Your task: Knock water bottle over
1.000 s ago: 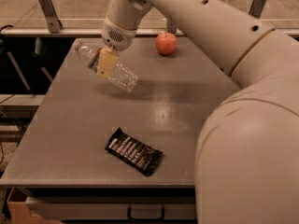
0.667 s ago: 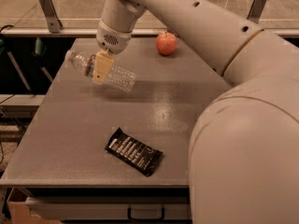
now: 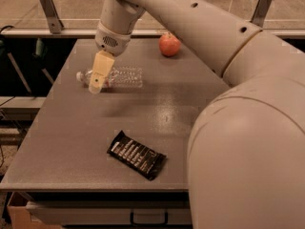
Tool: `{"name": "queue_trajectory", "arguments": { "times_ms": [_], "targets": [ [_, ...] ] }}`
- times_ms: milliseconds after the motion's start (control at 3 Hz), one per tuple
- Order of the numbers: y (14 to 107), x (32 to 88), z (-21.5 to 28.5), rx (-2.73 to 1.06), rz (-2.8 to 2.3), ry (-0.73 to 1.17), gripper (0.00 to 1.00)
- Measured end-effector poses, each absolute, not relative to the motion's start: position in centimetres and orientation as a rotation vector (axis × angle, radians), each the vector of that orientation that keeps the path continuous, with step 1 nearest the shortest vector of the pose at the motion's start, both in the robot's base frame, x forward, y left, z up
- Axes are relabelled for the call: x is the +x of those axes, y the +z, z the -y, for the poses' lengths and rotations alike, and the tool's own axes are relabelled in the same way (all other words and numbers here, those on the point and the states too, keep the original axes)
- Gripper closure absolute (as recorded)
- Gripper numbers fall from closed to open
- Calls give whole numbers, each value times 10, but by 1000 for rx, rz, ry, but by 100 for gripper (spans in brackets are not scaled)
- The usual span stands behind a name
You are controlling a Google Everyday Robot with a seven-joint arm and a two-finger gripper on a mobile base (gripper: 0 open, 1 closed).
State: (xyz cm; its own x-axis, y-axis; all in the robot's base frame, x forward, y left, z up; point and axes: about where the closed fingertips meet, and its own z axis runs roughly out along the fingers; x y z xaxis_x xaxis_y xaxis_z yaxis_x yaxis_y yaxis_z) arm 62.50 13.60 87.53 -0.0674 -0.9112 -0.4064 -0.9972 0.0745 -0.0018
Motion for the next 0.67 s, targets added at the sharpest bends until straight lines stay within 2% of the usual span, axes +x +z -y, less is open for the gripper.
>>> {"name": "queue_trajectory", "arguments": {
  "times_ms": [667],
  "targets": [
    [887,609,-94,-1660,-1968,534,0]
  ]
}}
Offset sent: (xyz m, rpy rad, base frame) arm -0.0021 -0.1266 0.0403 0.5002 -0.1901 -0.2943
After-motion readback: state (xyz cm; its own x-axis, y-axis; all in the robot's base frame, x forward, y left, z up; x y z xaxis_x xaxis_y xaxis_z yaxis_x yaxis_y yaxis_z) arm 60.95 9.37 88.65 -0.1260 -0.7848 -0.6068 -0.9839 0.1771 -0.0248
